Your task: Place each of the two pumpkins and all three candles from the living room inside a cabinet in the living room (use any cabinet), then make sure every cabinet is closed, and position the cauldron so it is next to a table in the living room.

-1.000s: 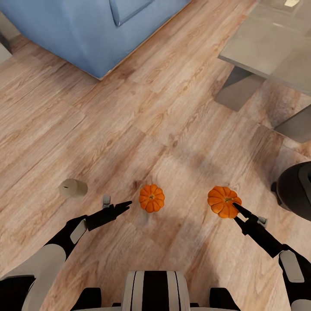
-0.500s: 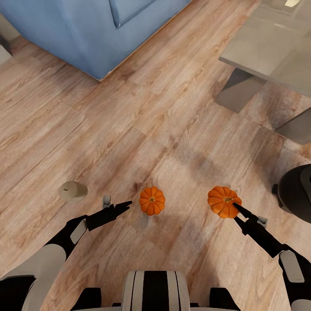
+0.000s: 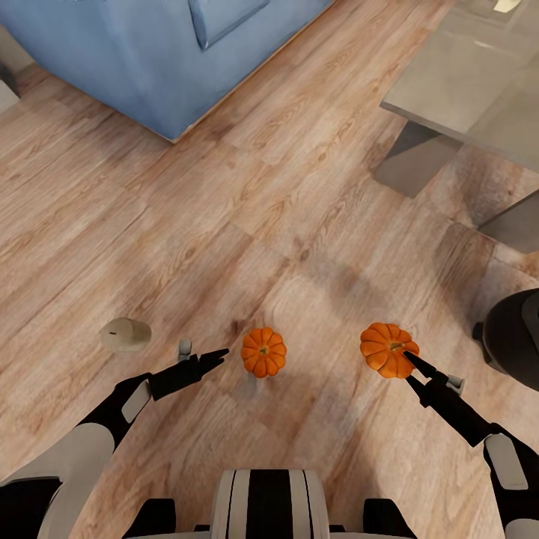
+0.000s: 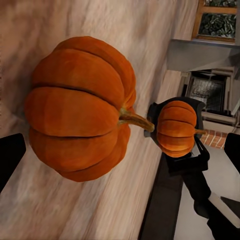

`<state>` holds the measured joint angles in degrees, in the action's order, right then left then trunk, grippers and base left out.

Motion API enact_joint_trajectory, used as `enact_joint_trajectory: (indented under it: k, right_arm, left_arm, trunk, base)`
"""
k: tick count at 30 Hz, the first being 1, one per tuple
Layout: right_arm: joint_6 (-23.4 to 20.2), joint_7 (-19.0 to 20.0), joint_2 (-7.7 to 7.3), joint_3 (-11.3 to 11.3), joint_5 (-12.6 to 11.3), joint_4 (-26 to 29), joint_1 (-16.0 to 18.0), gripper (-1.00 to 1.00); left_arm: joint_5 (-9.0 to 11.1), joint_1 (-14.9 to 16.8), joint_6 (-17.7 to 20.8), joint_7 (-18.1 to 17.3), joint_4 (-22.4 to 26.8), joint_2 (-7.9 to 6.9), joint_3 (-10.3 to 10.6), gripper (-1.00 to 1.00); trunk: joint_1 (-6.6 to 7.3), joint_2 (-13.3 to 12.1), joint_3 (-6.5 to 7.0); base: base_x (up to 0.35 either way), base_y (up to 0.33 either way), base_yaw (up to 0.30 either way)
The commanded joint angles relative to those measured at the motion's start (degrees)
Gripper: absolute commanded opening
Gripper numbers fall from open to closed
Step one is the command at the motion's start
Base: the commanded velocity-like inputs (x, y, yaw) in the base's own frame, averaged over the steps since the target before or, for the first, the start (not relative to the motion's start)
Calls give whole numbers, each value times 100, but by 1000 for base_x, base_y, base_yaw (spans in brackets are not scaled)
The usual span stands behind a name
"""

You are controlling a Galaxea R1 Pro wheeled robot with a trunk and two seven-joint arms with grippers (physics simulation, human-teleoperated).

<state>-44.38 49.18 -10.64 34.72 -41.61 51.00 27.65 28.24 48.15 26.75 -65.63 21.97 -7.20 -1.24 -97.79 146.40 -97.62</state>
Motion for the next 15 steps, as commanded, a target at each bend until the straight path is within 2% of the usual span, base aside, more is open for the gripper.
enact_joint_trajectory:
  k: [1, 6, 9, 15]
  right_arm:
    - [-36, 11, 1, 9, -16, -2, 3, -100]
    - [-36, 11, 1, 9, -15, -2, 3, -100]
    - [-36, 12, 1, 9, -18, -2, 3, -100]
    - [-36, 12, 1, 9, -17, -2, 3, -100]
  left_arm:
    - [15, 1, 60, -11, -4, 0, -11, 100]
    - [18, 1, 56, 72, -20, 0, -15, 100]
    - [22, 1, 52, 329, -24, 1, -16, 100]
    - [19, 3, 57, 620, -25, 10, -7, 100]
  trunk:
    - [1, 1, -3]
    - [1, 1, -3]
    - [1, 1, -3]
    - [1, 1, -3]
  base:
    - [6, 0, 0]
    - [3, 0, 0]
    - [0, 0, 0]
    - [0, 0, 0]
